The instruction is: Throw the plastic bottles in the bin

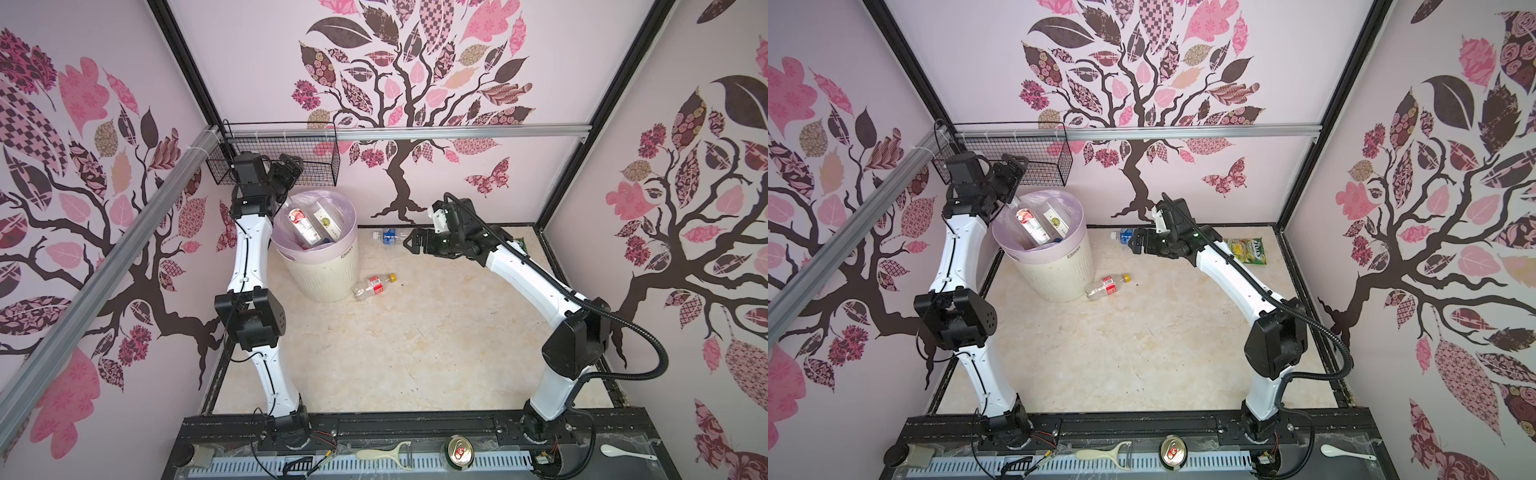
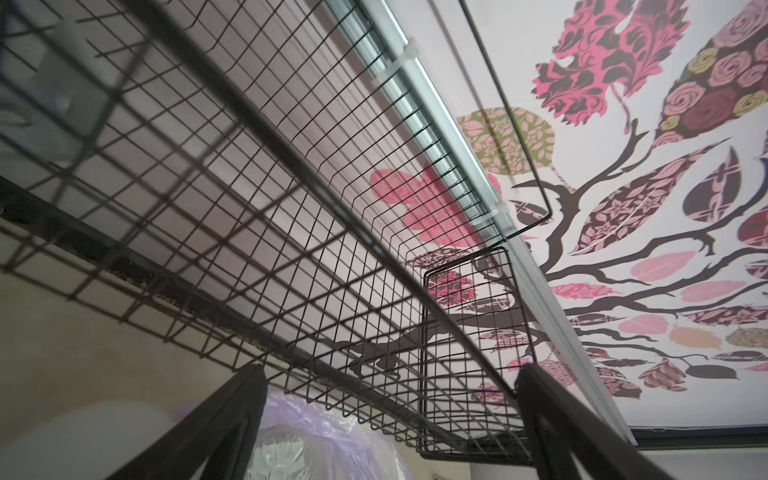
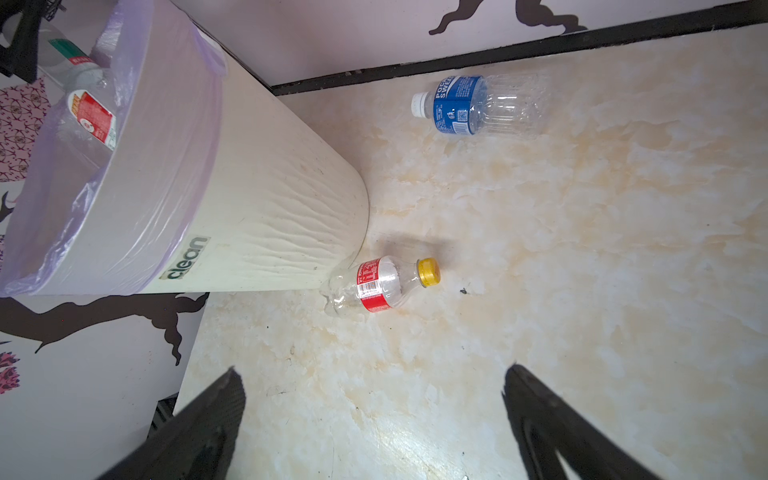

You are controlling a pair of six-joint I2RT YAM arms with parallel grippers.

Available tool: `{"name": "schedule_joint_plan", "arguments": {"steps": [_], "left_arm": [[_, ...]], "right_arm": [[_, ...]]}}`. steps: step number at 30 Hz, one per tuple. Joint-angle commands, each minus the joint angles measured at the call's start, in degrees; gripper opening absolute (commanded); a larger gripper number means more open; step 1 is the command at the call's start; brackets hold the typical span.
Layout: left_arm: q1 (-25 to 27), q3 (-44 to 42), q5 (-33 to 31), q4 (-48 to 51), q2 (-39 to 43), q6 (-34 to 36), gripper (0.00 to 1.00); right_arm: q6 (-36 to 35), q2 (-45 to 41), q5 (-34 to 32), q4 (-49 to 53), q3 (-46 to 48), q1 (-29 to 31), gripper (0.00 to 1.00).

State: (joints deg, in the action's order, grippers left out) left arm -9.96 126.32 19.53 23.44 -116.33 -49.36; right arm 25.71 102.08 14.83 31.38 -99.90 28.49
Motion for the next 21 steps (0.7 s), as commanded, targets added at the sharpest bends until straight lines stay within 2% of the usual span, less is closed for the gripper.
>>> {"name": "schedule_joint_plan", "arguments": {"steps": [1,12,21], "left_arm": [[-0.4,-4.8,-2.2,3.3,3.1,0.8,0.98],[0.2,-6.7,-2.6,4.6,6.1,0.9,0.98],[0.4,-6.6,-2.6,5.1,10.8,-1.9,0.98]], "right_arm": [[0.3,-1.8,0.1,-0.2,-0.7,-0.3,1.0],[1.0,-1.3,1.0,-0.3,-1.4,-0.4,1.0],[1.0,-1.5,0.5,0.1,-1.7,-0.4,1.0]]}}
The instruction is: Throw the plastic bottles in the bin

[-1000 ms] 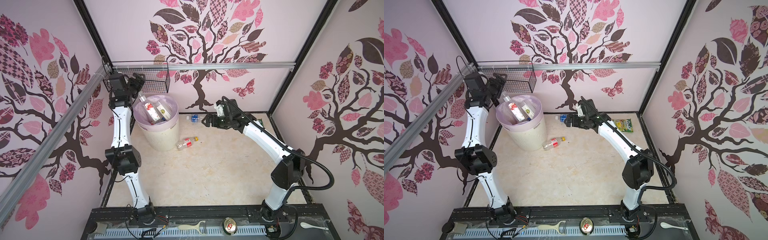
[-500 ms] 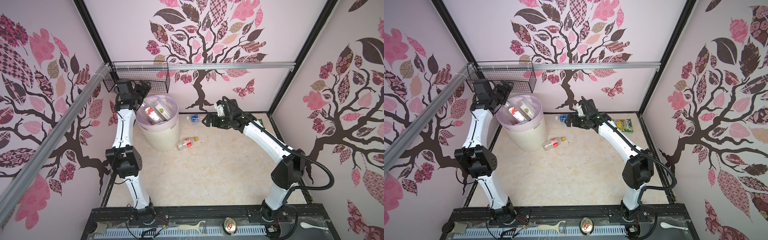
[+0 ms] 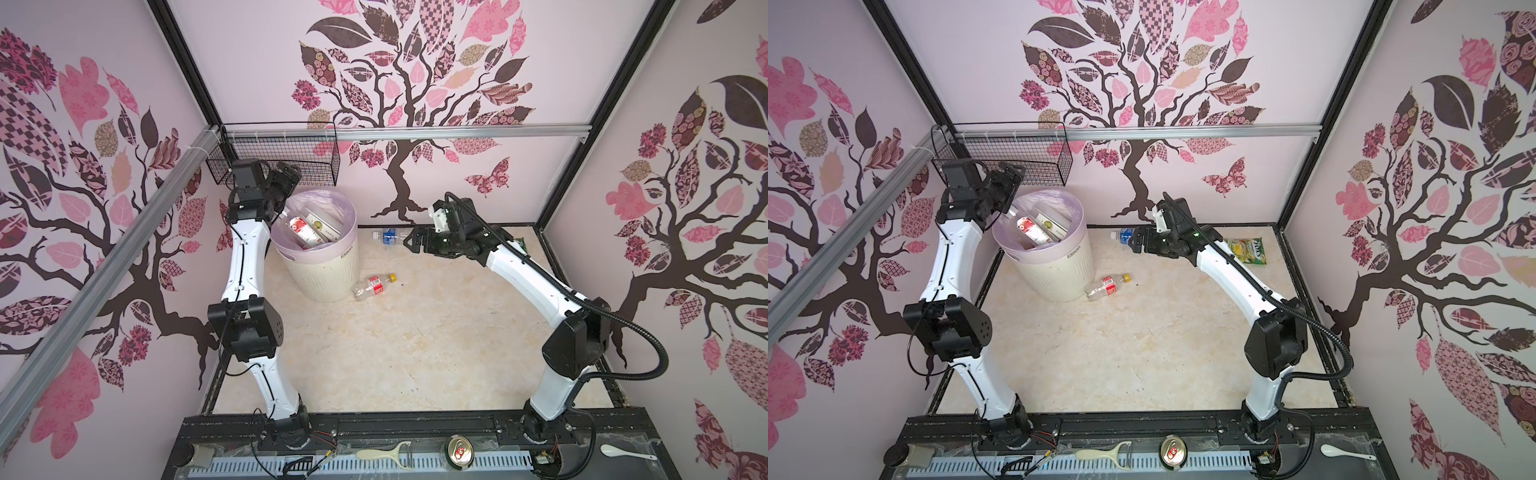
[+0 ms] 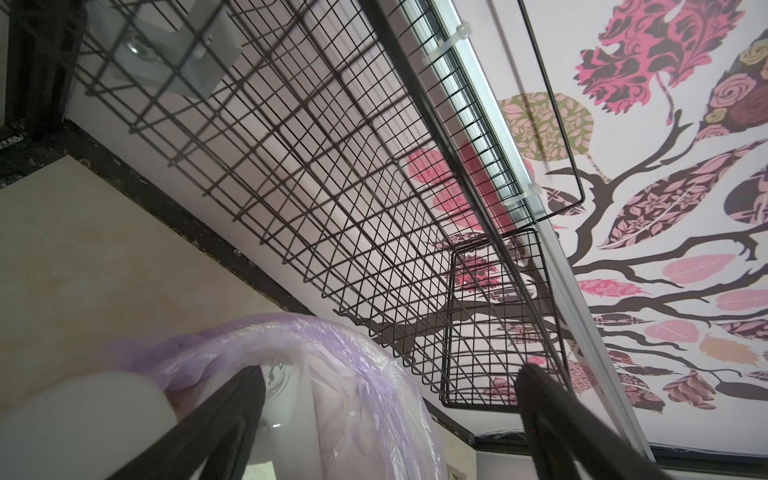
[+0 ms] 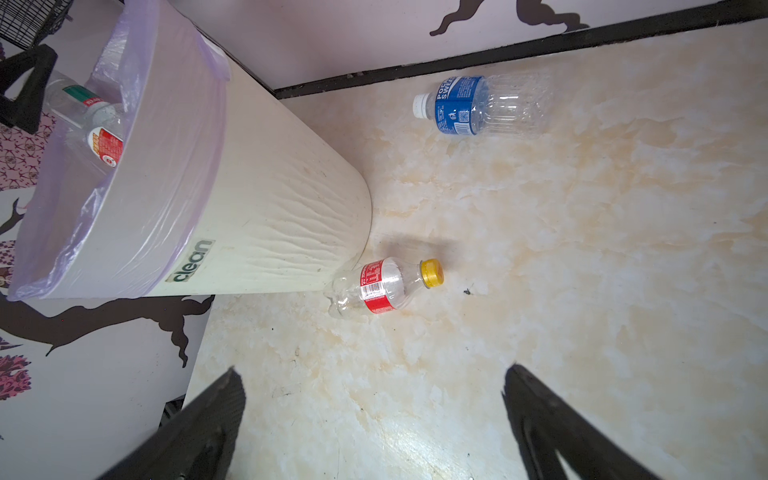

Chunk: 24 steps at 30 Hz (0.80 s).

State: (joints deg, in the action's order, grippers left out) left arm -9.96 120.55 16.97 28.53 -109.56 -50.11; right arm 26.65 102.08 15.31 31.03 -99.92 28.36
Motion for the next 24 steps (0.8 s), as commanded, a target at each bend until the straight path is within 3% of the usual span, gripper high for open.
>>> {"name": "schedule_joint_plan", "arguments": {"steps": [1,8,19,24], "left_arm": [[0.4,-0.9,0.1,-0.1,4.8,-1.9,0.98],[4.8,-3.6,-0.4,1.8,11.9,-4.4,0.98],[29.5,-24.0,-9.8,4.9,27.6,3.3,0.98],[38.9,-34.9,-11.9,6.5,33.6,5.6,0.98]], "right_arm": [[0.1,-1.4,-0.1,0.5,-1.8,-0.3,1.0],[0.1,0.1,-3.7,2.1,-3.5,-0.5,1.0],[-0.7,15.3,-8.6,4.7,-14.5,-5.9,1.0],[-4.5,30.6,-8.3,6.3,-32.9,-7.0,1.0]]}}
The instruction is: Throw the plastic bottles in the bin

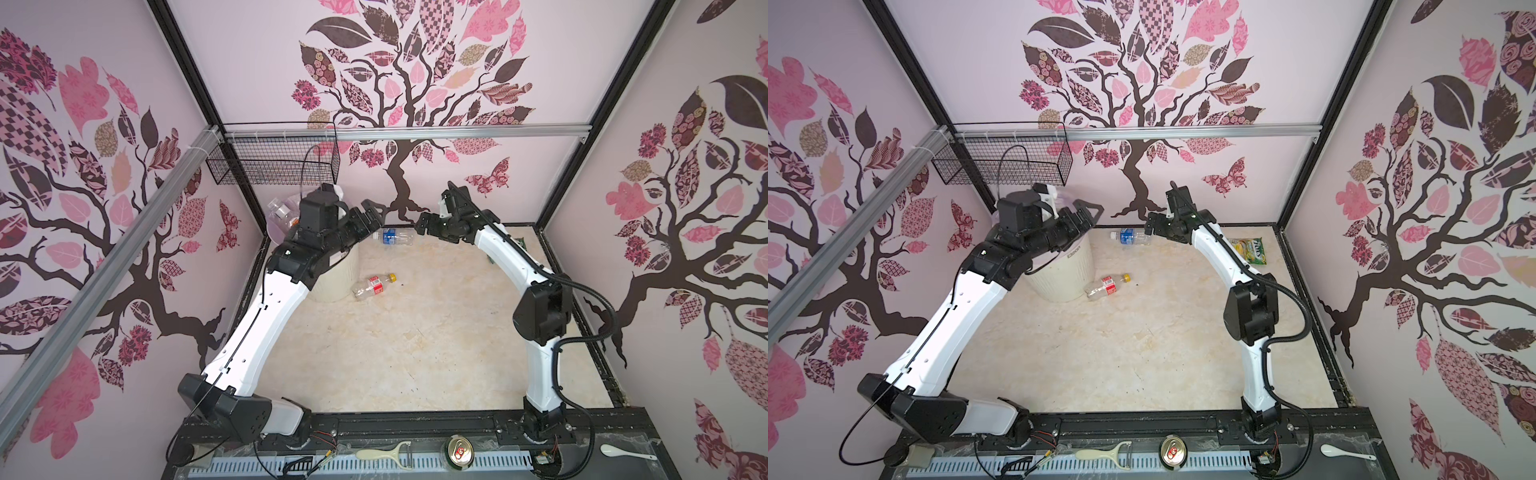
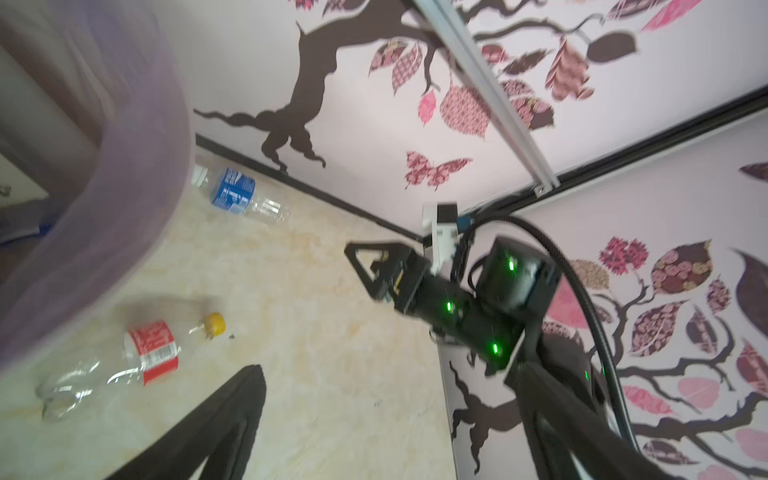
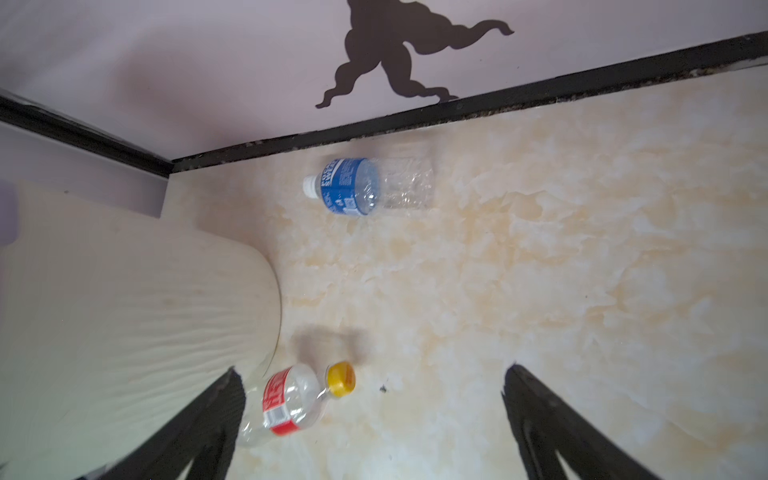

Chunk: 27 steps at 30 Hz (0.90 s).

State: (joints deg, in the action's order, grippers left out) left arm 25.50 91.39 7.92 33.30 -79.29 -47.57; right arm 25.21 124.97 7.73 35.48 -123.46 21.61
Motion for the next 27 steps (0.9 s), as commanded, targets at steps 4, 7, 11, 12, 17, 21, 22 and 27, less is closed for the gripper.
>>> {"name": "schedule_joint_plan", "arguments": {"steps": [4,7,11,12,17,21,22,27], "left_arm": [[6.5,-17.4,-3.1,0.8,8.8,0.7,0.98],[7.0,-24.1,-3.8,0.7,12.9,0.1,0.98],[6.9,-27.4,-4.6,3.8,16.4,1.1,0.98],[7.0,-27.9,-4.0,4.3,16.8,1.4,0.98],[7.0,-30.7,-3.0,5.9,18.0,0.5,0.98],[7.0,-33.7,-3.1,4.9,19.6,-0.7,0.98],[7.1,-33.9,-3.1,5.0,19.6,-0.8,0.98],[7.0,-34.2,-2.0,5.4,18.4,0.3,0.98]], "right_arm": [[-6.4,18.1,2.3,-1.0,-20.1,-0.3,1.0],[-7.2,20.8,5.8,-8.2,-19.8,-0.3,1.0],[-5.3,23.5,10.8,-18.5,-18.8,-0.2,1.0],[-4.6,24.3,12.2,-21.0,-19.1,-0.2,1.0],[-3.1,30.3,14.4,-25.7,-25.6,-0.2,1.0],[-0.4,32.7,14.5,-31.0,-26.8,-0.2,1.0],[0.5,33.3,14.8,-32.2,-27.1,-0.2,1.0],[3.5,36.9,13.6,-35.4,-30.5,0.0,1.0]]}}
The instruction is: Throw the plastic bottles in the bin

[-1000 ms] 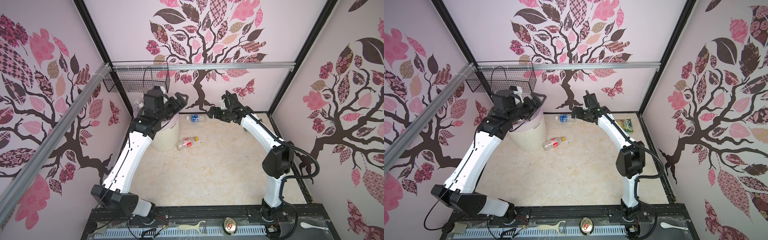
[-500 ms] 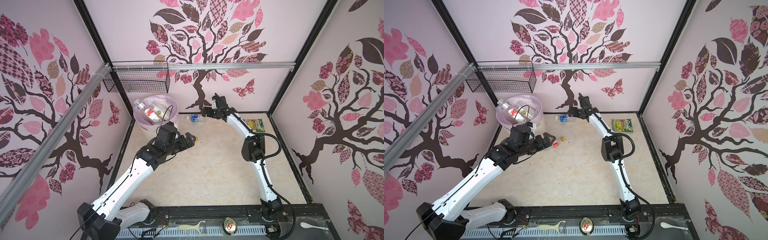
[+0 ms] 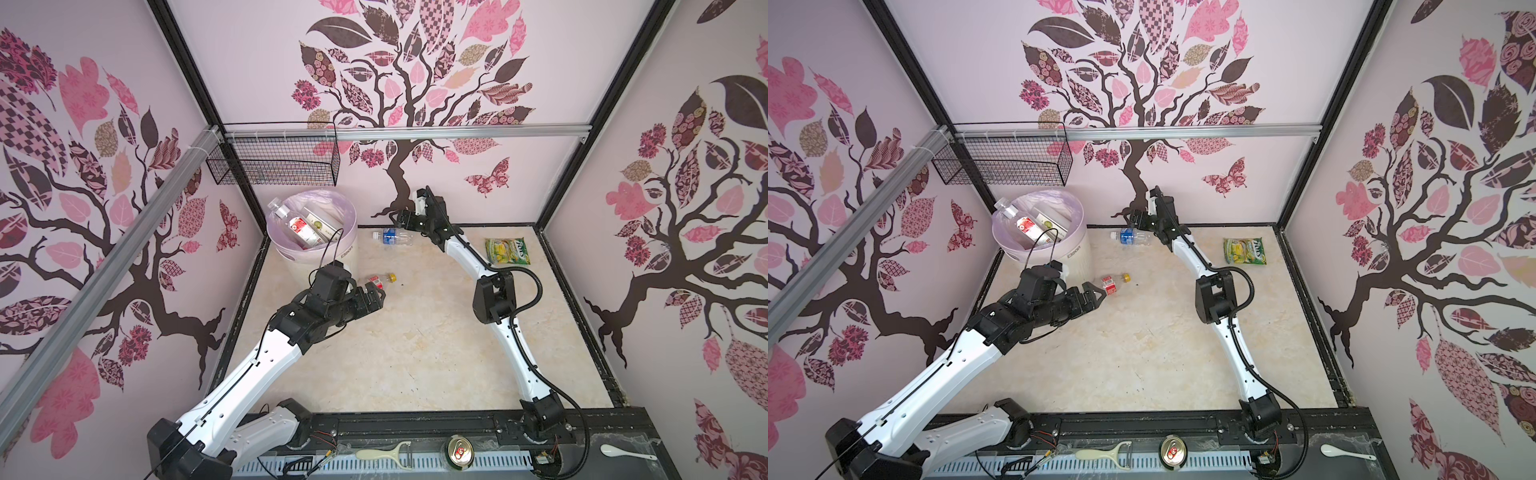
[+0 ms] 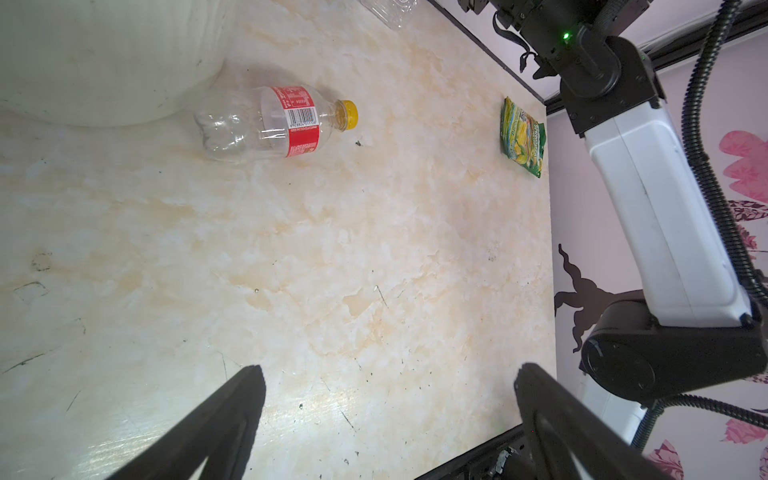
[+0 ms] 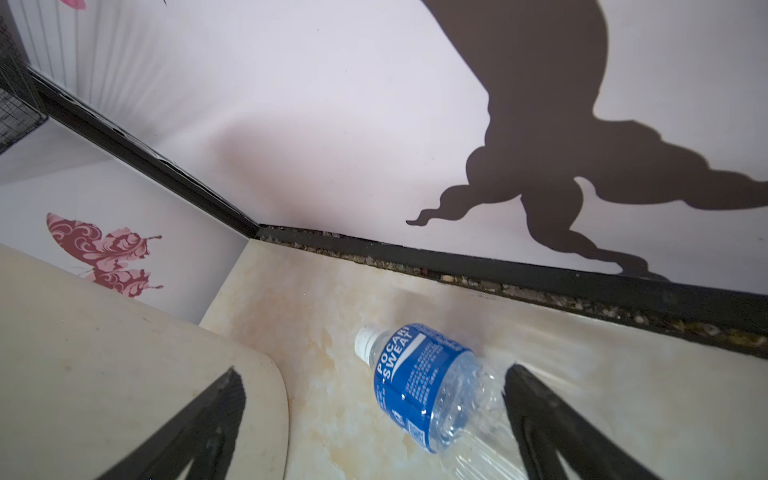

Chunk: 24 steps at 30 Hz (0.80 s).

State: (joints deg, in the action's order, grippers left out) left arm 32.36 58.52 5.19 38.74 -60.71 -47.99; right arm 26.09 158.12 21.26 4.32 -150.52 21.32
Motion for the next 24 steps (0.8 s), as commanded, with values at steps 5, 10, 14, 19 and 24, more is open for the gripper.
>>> {"name": "schedule_joint_plan", "arguments": {"steps": [5,10,14,19,24], "left_arm": [[0.2,-1.6,0.9,-1.6,-2.1,1.0,0.98],[0.2,-1.1,1.6,-2.6,-3.6,0.8,0.98],[0.2,-0.3,1.7,-2.0,-4.2,1.2,0.98],[0.2,0.4,1.7,-1.4,-4.2,1.5,0.98],[0.2,0.2,2.0,-1.1,-3.6,1.7,0.98]], "right_arm": [[2.2,5.2,0.3,-3.8,-3.4,0.7,1.0],[2.0,5.8,1.0,-2.0,-3.4,0.8,1.0],[-0.2,4.4,0.5,0.4,-2.9,1.5,1.0],[0.2,4.3,-0.6,1.1,-2.9,1.7,1.0],[-0.3,4.7,-0.4,2.4,-2.6,2.1,1.0]]}}
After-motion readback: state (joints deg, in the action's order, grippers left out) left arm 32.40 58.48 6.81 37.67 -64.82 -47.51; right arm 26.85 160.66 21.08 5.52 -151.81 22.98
